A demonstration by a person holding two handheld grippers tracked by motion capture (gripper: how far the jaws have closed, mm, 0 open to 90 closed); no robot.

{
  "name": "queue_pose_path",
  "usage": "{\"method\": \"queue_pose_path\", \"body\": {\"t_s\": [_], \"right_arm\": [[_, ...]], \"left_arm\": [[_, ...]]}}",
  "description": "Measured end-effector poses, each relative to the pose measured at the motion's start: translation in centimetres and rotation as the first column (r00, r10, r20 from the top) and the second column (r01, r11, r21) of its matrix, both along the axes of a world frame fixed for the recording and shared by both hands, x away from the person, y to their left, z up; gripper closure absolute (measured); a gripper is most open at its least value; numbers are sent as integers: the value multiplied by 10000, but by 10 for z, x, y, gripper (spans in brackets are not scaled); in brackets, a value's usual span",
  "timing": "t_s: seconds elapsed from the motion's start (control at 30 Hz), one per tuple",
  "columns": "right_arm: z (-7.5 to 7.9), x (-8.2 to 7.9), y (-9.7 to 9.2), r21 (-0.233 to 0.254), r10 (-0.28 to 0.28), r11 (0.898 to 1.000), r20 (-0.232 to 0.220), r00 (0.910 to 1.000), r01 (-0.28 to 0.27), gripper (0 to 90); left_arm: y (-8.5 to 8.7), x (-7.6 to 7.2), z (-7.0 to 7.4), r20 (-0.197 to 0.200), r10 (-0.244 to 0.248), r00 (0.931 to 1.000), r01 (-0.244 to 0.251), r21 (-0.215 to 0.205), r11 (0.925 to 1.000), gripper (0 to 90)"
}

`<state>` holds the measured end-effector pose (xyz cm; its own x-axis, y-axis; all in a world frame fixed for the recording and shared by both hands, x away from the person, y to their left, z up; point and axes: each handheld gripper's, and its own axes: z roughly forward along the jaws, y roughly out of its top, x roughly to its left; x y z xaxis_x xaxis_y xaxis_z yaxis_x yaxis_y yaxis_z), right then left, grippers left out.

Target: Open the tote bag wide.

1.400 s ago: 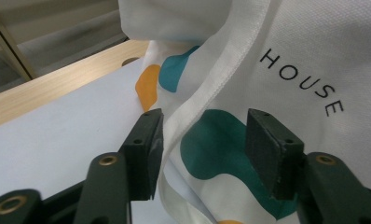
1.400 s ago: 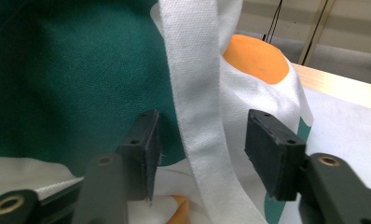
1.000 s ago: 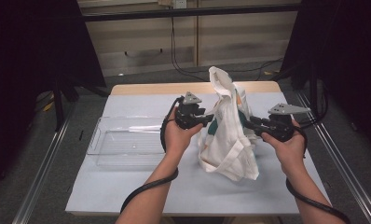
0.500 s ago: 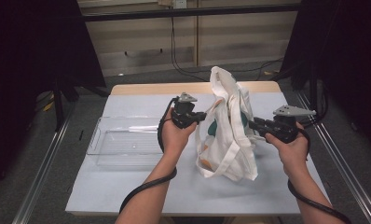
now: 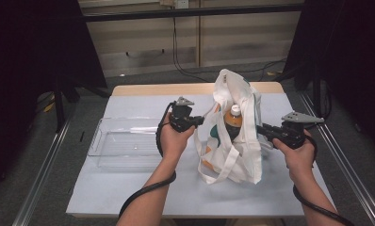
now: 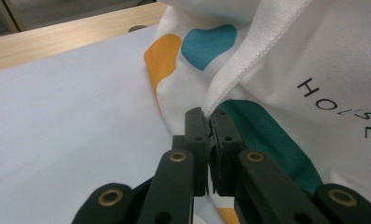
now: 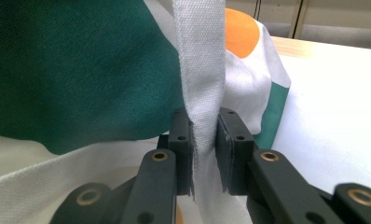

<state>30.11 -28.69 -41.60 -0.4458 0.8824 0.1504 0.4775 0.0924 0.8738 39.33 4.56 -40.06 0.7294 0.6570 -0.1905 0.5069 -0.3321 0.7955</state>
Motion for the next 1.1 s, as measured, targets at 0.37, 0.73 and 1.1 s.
{"method": "queue_pose_path", "body": {"t_s": [0.37,0.73,1.1], "right_arm": [[-9,1,-5,9,-193,9998,-120,9997,193,778],[-23,0,-12,65,-457,9989,-324,9984,459,782],[-39,1,-19,14,-680,9977,-692,9953,683,782]], "left_arm": [[0,1,-4,-97,-70,9999,70,-45,10000,869],[-2,2,-8,-210,-63,9998,62,-38,10000,869],[-3,5,-18,-399,71,9992,-74,-82,9999,861]]}}
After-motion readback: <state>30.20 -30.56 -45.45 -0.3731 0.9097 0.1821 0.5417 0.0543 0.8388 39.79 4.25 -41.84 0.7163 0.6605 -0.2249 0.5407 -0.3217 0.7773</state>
